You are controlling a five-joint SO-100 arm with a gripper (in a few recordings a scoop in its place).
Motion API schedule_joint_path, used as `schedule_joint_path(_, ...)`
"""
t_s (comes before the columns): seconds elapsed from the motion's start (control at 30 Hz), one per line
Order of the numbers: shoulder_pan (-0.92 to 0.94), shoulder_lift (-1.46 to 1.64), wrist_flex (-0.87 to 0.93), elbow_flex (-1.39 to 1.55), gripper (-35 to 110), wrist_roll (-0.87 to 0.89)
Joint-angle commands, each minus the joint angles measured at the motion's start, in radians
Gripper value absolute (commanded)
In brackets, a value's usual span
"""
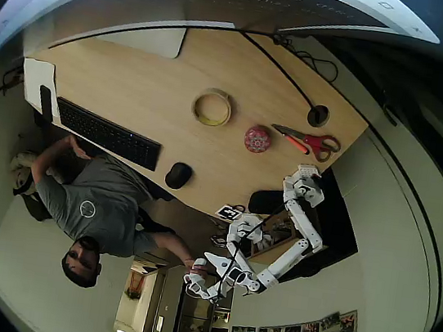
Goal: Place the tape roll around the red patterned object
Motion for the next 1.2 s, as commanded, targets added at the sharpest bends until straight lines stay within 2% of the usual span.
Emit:
schedule_joint_path(0.0, -0.012, 0.029, -0.003, -0.009, 0, -0.002)
schedule_joint_path(0.83, 0.012, 0.023, 0.006, 0.005, 1, 0.000)
schedule_joint_path(0.93, 0.011, 0.015, 0.031, 0.005, 12, 0.015)
schedule_joint_path(1.07, 0.020, -0.006, 0.081, 0.041, 43, 0.049)
schedule_joint_path(1.17, 0.026, 0.002, 0.095, 0.077, 53, 0.049)
